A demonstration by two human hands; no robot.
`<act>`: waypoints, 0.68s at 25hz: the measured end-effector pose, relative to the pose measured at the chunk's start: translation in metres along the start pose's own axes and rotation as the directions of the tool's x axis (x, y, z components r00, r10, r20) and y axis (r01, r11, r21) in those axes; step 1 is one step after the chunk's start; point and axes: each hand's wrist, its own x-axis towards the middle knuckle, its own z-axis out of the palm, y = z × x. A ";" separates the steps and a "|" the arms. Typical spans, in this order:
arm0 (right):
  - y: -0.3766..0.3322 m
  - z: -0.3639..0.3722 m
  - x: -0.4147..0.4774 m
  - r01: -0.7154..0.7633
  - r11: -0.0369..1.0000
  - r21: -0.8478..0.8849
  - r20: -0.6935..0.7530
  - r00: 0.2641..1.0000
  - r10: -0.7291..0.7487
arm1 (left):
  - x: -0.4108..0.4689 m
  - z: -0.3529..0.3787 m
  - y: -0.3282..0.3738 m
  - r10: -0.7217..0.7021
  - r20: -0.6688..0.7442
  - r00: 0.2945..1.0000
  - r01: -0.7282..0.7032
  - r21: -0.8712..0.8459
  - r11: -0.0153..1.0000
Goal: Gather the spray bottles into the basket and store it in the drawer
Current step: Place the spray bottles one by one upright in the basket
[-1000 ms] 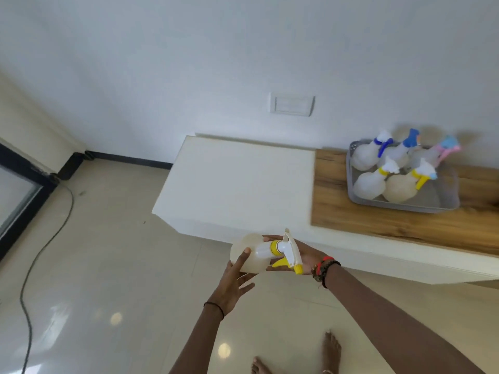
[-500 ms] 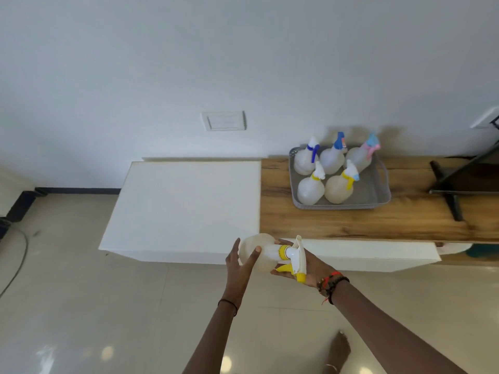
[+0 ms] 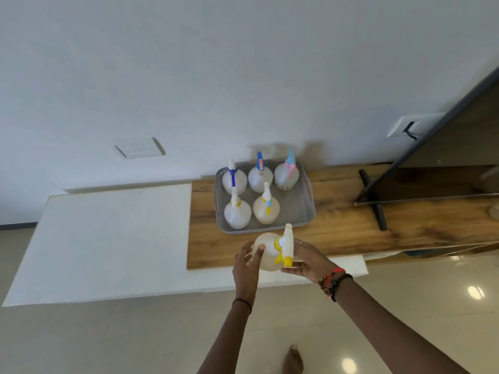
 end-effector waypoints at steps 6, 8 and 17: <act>-0.025 -0.056 0.059 -0.020 0.999 0.049 -0.119 0.993 0.026 | 0.026 0.062 0.029 -0.027 0.028 0.999 0.029 -0.046 0.999; -0.034 -0.068 0.073 -0.019 0.998 0.056 -0.131 0.991 0.026 | 0.039 0.080 0.037 -0.054 0.006 0.998 0.055 -0.049 0.997; -0.077 -0.097 0.138 -0.010 1.000 -0.006 -0.216 0.976 0.009 | 0.104 0.132 0.048 -0.117 0.023 0.993 0.118 -0.009 0.993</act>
